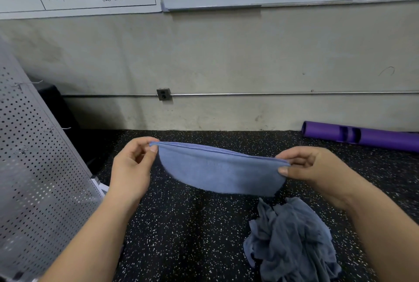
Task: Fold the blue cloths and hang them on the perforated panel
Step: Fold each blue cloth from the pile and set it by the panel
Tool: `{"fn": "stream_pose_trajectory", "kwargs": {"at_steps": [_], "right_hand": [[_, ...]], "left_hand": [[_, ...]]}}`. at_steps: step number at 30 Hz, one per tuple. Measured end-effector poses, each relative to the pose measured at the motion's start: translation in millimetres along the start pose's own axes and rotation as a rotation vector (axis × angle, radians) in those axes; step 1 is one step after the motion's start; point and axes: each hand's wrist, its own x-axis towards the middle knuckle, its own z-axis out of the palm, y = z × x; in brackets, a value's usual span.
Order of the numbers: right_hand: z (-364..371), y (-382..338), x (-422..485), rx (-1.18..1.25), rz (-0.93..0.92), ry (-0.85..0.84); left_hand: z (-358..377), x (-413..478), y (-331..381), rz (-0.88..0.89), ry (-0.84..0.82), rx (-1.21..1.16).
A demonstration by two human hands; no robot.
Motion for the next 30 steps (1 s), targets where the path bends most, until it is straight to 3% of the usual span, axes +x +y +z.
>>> {"fn": "stream_pose_trajectory", "kwargs": {"at_steps": [6, 10, 15, 18, 20, 25, 30], "right_hand": [[5.9, -1.2, 3.7, 0.103, -0.018, 0.072], [11.0, -4.9, 3.0, 0.209, 0.022, 0.014], [20.6, 9.4, 4.2, 0.091, 0.073, 0.035], [20.2, 13.8, 8.3, 0.152, 0.119, 0.102], [17.1, 17.6, 11.9, 0.215, 0.18, 0.12], [11.0, 24.8, 12.3, 0.323, 0.259, 0.028], [10.3, 23.1, 8.2, 0.198, 0.228, -0.114]], "left_hand": [[3.7, -5.6, 5.1, 0.032, -0.055, 0.2], [14.7, -9.8, 14.4, -0.012, -0.006, 0.098], [22.8, -11.9, 15.6, -0.291, -0.005, -0.1], [22.8, -10.2, 14.8, -0.51, -0.023, -0.266], [21.5, -8.6, 13.1, -0.567, -0.049, -0.327], [20.8, -9.9, 14.5, -0.557, -0.086, -0.313], [18.3, -8.2, 21.2, -0.475, -0.033, -0.311]]}}
